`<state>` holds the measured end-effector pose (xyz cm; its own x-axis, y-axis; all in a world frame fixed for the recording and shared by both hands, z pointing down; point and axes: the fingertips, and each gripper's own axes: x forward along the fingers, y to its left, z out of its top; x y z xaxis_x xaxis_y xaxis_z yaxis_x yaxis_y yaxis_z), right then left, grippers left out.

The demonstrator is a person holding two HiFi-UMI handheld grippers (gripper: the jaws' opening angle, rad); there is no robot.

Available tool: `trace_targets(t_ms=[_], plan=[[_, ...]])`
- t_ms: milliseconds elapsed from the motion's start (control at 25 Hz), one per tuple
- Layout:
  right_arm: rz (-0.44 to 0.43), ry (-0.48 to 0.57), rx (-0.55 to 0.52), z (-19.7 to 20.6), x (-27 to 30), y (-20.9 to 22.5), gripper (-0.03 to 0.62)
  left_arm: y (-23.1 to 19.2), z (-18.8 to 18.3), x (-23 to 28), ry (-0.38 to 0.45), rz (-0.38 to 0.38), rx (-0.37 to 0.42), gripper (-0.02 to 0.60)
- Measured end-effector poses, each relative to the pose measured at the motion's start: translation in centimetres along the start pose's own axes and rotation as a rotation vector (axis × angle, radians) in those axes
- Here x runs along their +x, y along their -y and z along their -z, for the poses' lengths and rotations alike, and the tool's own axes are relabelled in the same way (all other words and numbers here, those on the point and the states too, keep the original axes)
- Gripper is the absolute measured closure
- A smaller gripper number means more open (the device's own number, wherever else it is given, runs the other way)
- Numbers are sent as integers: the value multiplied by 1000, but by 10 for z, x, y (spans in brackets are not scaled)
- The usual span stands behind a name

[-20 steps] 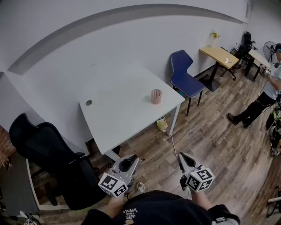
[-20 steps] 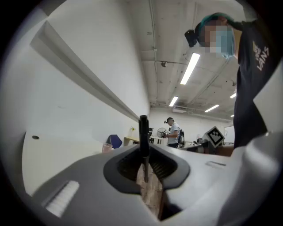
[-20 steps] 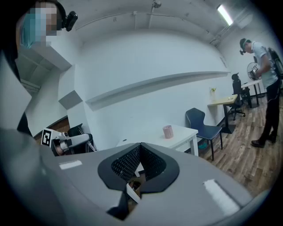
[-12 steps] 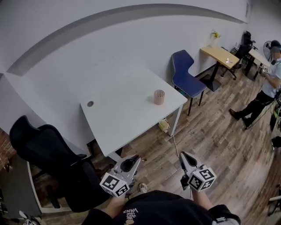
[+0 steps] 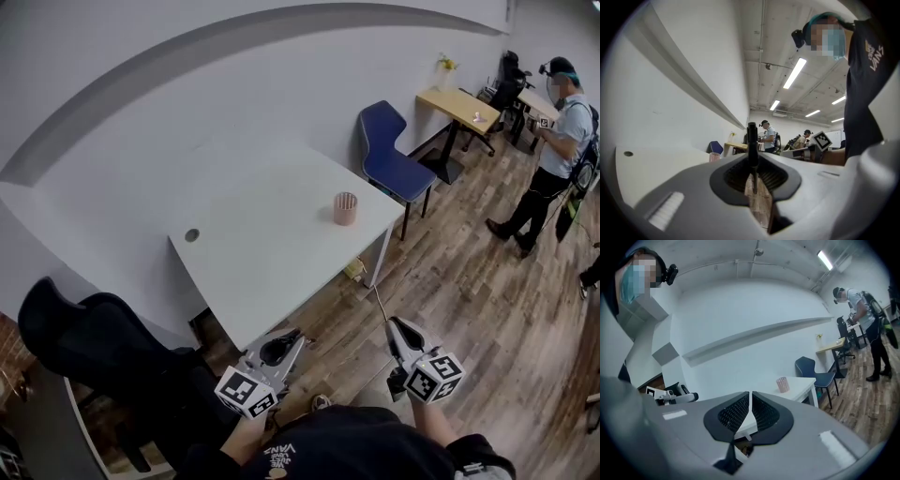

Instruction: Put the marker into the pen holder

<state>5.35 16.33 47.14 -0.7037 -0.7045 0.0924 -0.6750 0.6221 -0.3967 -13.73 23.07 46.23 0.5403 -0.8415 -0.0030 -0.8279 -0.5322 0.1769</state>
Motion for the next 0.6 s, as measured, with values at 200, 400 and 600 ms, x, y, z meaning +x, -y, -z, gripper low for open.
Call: trace_targets(t_ms=[200, 400, 600], plan=[[13, -5, 0, 1, 13, -2, 592, -20, 1, 8, 0, 13, 9, 483], [11, -8, 6, -2, 26, 18, 592, -29, 8, 26, -9, -2, 1, 483], [-33, -29, 3, -15, 48, 39, 592, -44, 4, 54, 6, -59, -21, 483]])
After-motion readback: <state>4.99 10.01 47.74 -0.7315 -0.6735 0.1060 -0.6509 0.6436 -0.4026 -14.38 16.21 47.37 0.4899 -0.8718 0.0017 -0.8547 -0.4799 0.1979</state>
